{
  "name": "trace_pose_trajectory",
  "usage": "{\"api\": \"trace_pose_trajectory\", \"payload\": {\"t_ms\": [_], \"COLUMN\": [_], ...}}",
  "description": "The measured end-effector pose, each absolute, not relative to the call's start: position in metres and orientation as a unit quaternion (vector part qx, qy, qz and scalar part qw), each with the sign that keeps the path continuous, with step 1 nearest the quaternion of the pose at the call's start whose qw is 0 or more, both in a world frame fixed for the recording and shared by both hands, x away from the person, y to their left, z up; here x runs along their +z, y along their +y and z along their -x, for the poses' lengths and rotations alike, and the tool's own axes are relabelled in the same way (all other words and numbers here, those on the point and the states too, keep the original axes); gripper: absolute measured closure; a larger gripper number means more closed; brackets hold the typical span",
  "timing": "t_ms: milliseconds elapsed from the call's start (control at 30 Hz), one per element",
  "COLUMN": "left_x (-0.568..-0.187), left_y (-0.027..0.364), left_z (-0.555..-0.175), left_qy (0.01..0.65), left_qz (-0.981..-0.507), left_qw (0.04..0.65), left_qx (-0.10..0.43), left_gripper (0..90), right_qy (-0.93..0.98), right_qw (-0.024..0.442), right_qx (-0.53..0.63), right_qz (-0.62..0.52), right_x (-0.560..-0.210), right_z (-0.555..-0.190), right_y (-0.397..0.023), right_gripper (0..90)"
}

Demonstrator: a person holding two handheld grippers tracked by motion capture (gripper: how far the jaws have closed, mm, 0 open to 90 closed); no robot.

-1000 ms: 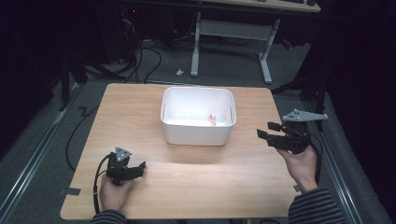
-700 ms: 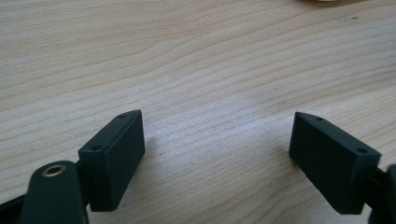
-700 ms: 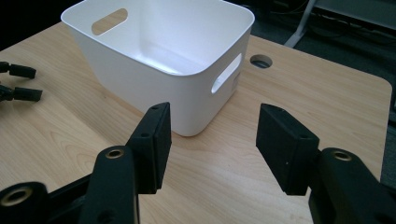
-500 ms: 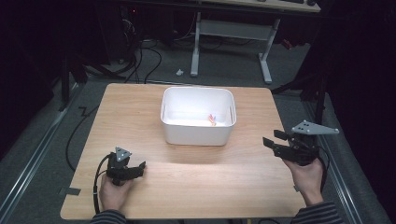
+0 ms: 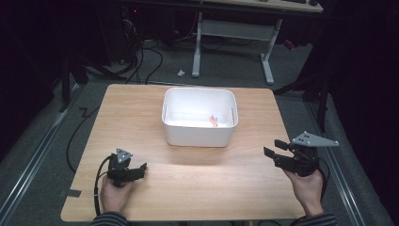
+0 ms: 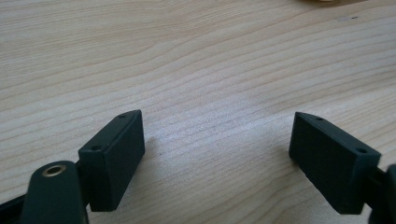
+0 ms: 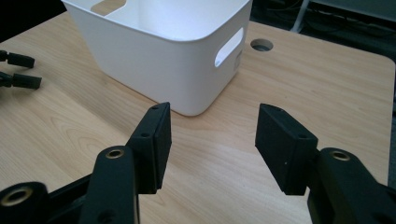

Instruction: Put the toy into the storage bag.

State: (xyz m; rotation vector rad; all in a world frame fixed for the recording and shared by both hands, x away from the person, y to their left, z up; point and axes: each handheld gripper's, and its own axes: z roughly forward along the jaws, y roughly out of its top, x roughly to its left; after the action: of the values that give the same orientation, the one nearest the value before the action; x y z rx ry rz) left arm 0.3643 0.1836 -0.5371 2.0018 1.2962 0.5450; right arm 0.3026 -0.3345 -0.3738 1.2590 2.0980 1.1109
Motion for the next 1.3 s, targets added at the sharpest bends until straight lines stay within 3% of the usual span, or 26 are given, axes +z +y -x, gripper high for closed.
{"api": "trace_pose_trajectory", "payload": {"t_ms": [1300], "left_x": [-0.537], "left_y": [0.184], "left_z": [-0.364], "left_qy": [0.498], "left_qz": [-0.769], "left_qw": [0.341], "left_qx": [0.210], "left_gripper": [18.7], "right_qy": [0.768], "right_qw": [0.177], "right_qx": [0.405], "right_qz": [-0.463], "right_x": [-0.426], "right_z": [-0.312], "right_y": [-0.309], "right_gripper": [47.8]}}
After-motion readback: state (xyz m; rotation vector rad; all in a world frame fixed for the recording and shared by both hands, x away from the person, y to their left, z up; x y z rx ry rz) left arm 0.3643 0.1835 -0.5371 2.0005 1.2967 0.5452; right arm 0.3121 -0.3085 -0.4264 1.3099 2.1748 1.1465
